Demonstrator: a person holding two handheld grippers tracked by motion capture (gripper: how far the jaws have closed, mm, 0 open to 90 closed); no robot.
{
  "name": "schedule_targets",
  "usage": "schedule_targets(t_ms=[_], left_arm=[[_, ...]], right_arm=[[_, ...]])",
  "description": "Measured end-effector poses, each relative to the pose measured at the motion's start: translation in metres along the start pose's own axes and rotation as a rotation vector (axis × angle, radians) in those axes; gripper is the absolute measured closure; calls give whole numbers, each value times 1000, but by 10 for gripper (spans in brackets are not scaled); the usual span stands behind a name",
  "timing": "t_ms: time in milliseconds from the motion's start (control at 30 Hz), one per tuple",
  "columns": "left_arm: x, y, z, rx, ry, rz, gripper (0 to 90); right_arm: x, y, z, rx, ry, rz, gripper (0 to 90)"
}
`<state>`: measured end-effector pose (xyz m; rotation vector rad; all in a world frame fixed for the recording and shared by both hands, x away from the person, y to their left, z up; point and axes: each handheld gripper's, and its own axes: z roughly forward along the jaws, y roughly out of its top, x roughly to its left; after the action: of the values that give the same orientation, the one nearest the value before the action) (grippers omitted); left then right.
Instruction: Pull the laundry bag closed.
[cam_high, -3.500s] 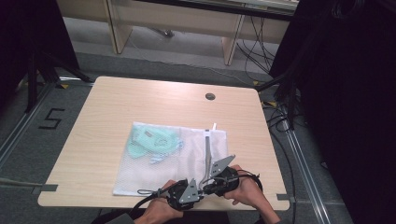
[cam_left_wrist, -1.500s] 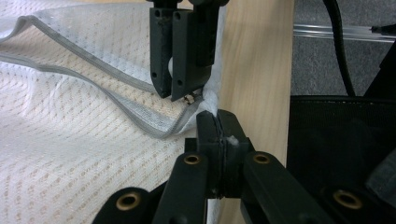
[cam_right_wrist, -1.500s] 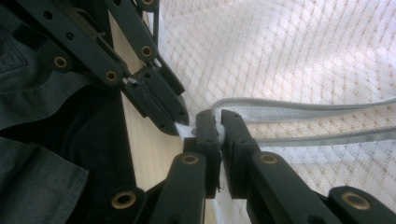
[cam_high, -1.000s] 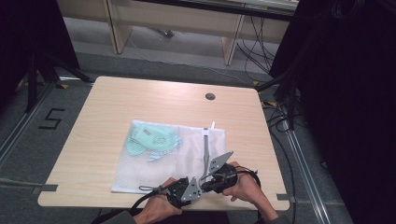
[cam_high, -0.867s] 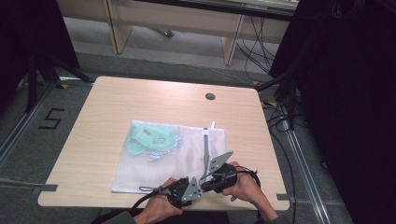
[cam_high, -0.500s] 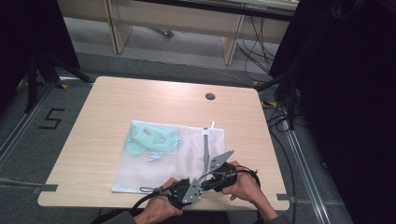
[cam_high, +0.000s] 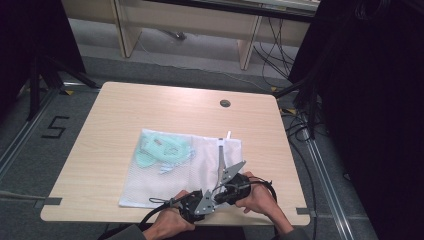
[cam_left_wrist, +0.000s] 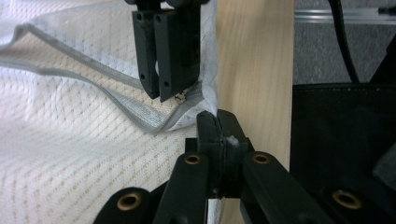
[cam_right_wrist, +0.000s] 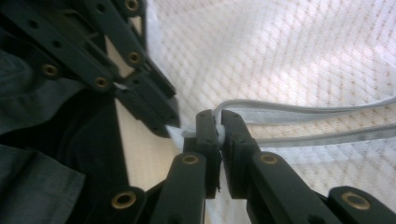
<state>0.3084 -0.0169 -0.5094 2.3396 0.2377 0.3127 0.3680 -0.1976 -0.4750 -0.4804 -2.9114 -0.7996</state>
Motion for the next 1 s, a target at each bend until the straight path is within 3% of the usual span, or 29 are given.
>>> schedule_targets(t_ms=[167, 200, 300, 333, 367, 433, 533, 700, 733, 800, 833, 1000], left_arm=[[0, -1, 0, -13, -43, -29, 896], [-2, 2, -1, -6, -40, 6, 895], [-1, 1, -1, -9, -40, -8, 894], [1, 0, -1, 13, -53, 6, 894], [2, 0, 0, 5, -55, -14, 894], [1, -1, 0, -5, -53, -31, 893], [2, 0, -2, 6, -63, -23, 893], [1, 0, -3, 2, -61, -23, 893], [-1, 0, -1, -23, -62, -53, 893], [-1, 0, -1, -21, -60, -51, 893], [1, 0, -2, 6, -66, -22, 893], [1, 0, -2, -5, -68, -40, 892]], right_arm=[[-7, 0, 5, 17, -32, -25, 867], [-9, 1, 4, 8, -46, -26, 867], [-13, 0, 2, -1, -41, -7, 867], [-15, 0, 1, -3, -37, -2, 867], [-13, 0, 1, 5, -47, 27, 867], [-12, 0, 2, 9, -47, 19, 867], [-15, 3, 3, 2, -49, -16, 867], [-19, 3, 2, 5, -72, -4, 867], [-21, 4, 3, 0, -77, -13, 867], [-21, 4, 2, 0, -80, 8, 866], [-24, 4, 2, -12, -77, -8, 866], [-32, 5, 2, -22, -91, 1, 866]])
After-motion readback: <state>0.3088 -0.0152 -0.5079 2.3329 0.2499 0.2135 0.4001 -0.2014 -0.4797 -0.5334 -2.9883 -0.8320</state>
